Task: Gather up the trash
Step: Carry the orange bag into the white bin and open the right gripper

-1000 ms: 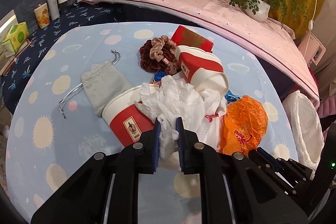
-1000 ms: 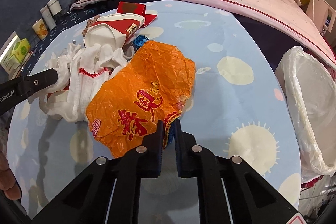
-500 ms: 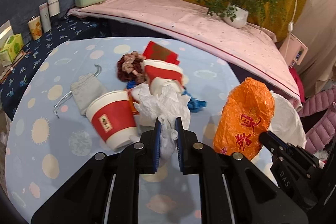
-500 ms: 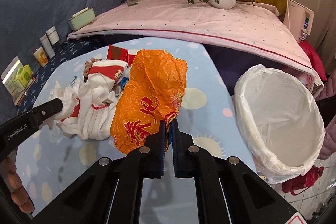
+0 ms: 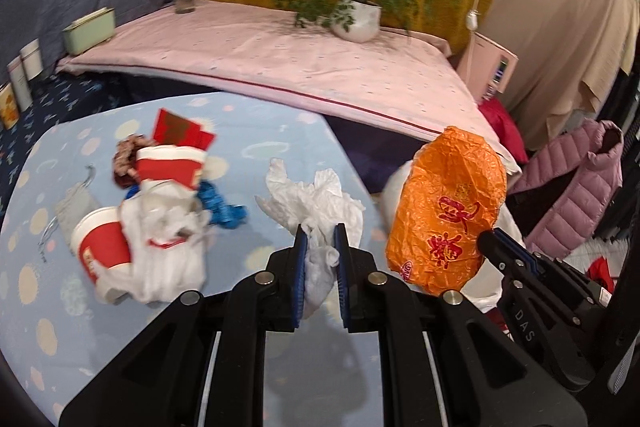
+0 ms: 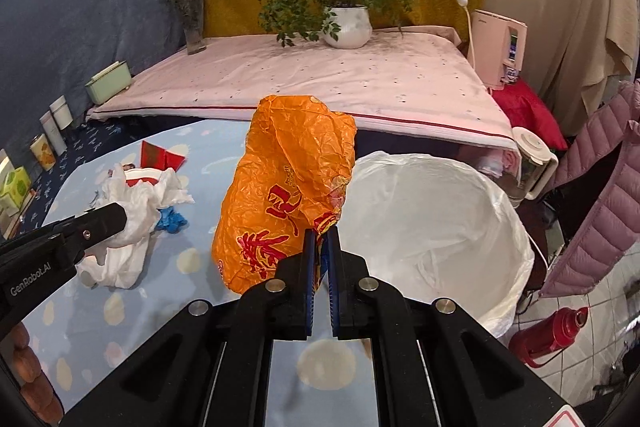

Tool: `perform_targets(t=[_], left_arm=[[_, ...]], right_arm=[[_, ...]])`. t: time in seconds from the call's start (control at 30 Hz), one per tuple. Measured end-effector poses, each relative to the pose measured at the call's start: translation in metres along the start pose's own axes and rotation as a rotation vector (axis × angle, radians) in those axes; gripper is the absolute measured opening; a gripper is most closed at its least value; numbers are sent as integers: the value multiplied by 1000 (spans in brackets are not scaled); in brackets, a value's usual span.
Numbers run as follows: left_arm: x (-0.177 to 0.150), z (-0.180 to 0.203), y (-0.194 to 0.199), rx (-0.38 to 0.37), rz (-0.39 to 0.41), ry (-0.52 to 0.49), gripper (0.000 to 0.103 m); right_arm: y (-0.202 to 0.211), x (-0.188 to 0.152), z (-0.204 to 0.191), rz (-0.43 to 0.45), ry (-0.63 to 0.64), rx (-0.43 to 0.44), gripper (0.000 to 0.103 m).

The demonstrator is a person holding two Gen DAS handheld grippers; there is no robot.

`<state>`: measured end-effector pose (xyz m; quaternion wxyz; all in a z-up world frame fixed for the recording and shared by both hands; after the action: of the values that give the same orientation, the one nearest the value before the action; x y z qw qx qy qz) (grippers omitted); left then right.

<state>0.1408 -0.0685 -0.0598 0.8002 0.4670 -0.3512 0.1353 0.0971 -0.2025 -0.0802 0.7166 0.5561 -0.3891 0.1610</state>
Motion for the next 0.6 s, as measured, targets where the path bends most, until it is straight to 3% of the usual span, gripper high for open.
perform_targets(t=[0.27,0.6], left_arm=[[5,66,-38,-85,-36,-93,13],[9,118,-87,-144,-84,-170,13]], right_arm=[[-21,0,65,-29,-89,-80,6],[-48,-5,112,-62,-140,-139,6]])
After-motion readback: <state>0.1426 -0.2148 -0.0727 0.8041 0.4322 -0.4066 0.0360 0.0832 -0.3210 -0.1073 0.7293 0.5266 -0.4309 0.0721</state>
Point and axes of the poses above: each gripper's, at about its wrist camera, not at the fingertips, and y roughly against the way its jaws point, z to its right, x to its top, the point moved 10 cm from there along -y, roughly the way its jaws point, and after that the axes turned 11 degrees about -x, right-handed, at the moved point
